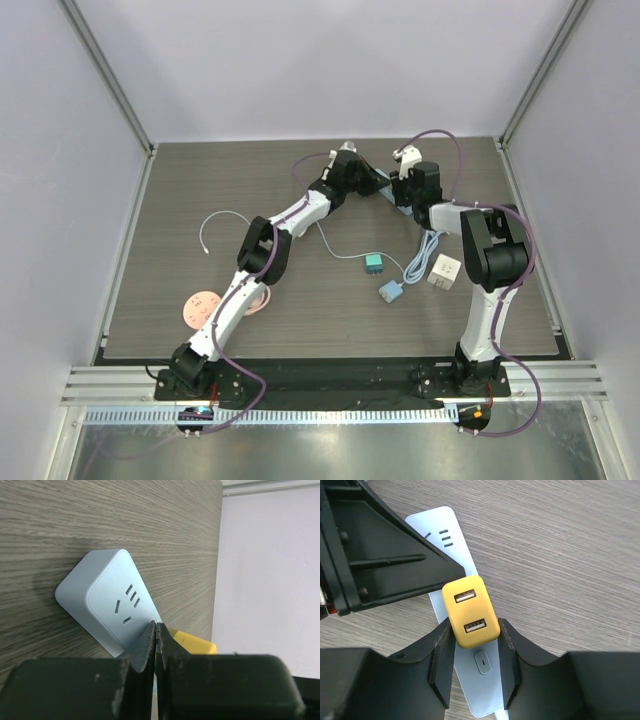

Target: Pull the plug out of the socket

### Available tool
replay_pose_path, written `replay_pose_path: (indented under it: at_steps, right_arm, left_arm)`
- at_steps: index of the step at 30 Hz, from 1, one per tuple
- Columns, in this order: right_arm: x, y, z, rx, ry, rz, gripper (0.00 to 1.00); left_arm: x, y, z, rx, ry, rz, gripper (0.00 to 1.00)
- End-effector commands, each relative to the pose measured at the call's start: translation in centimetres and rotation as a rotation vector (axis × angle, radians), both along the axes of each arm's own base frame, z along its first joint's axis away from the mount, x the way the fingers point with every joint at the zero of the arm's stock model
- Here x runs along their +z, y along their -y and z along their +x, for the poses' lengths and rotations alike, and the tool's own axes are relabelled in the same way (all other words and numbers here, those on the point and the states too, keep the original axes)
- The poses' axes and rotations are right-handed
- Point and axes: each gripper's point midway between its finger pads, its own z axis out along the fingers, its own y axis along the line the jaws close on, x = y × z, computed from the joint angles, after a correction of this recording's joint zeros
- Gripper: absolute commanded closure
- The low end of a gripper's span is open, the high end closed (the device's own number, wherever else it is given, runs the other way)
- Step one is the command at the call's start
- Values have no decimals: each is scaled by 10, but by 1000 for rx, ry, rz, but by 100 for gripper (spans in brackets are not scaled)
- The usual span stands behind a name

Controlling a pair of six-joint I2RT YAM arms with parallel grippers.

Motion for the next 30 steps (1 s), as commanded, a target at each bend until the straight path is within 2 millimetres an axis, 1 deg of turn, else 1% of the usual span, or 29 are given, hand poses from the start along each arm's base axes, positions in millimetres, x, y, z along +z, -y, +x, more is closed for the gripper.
replay_pose_path:
  at_steps: [1,2,3,4,5,6,7,8,9,10,11,12,13,14,15,17,18,19,20,21,23,24,27,28,29,30]
  right_arm:
    - [116,-5,23,-18,340,-49,99]
    - [125,-10,29,1,335,-43,99]
    - [84,-7,25,16,174,-92,99]
    - [81,-11,29,24,144,-102,99]
    - [86,-19,34,53,147,-77,99]
    - [102,-23,35,38,193,2,99]
    - [112,-22,34,18,226,62,99]
    - [128,-20,27,9,262,208,99]
    - [129,-17,27,-3,268,258,99]
    - [138,-16,26,-16,280,327,99]
    - [137,-10,25,-19,282,388,99]
    - [147,-8,27,-20,322,433,99]
    - [143,-7,32,-36,299,500,99]
    - [144,-2,35,-31,292,524,99]
    - [139,1,38,-42,265,538,99]
    - [146,4,45,-46,263,555,99]
    - [144,7,46,-52,244,555,99]
    - [149,7,47,-44,251,555,99]
    - [159,7,48,-28,270,547,99]
    - [157,9,48,-35,260,526,99]
    - [168,10,51,-19,274,514,99]
    - [161,9,52,-14,249,520,99]
    - [162,4,53,18,260,517,99]
    - [158,-2,49,30,261,504,99]
    - [159,-6,47,40,273,482,99]
    - [162,-7,45,57,304,390,99]
  left_arm:
    - [-102,-12,-48,-59,-232,201,100]
    - [-101,-11,-49,-66,-233,195,100]
    - [-101,-10,-50,-69,-235,192,100]
    - [-99,-10,-50,-71,-230,189,100]
    - [-99,-9,-50,-74,-230,188,100]
    - [-98,-10,-49,-73,-228,187,100]
    - [-99,-11,-49,-73,-230,187,100]
    - [-99,-10,-50,-74,-232,181,100]
    - [-100,-11,-49,-72,-238,180,100]
    - [-98,-11,-48,-72,-237,171,100]
    - [-100,-12,-48,-71,-239,170,100]
    - [-100,-11,-50,-76,-241,170,100]
    - [-98,-11,-49,-75,-236,169,100]
    - [-100,-11,-50,-76,-240,173,100]
    - [-100,-12,-50,-75,-239,174,100]
    - [-99,-12,-50,-77,-237,174,100]
    - [-99,-12,-49,-76,-236,173,100]
    - [-100,-12,-49,-76,-237,173,100]
    - [-99,-11,-50,-77,-234,172,100]
    - [-98,-11,-49,-77,-234,170,100]
    - [-100,-11,-50,-76,-238,171,100]
    - [-100,-11,-49,-74,-239,169,100]
    - [-101,-11,-50,-75,-240,167,100]
    - [-101,-11,-49,-74,-239,169,100]
    - [-101,-12,-48,-72,-238,169,100]
    - [-100,-11,-49,-72,-236,169,100]
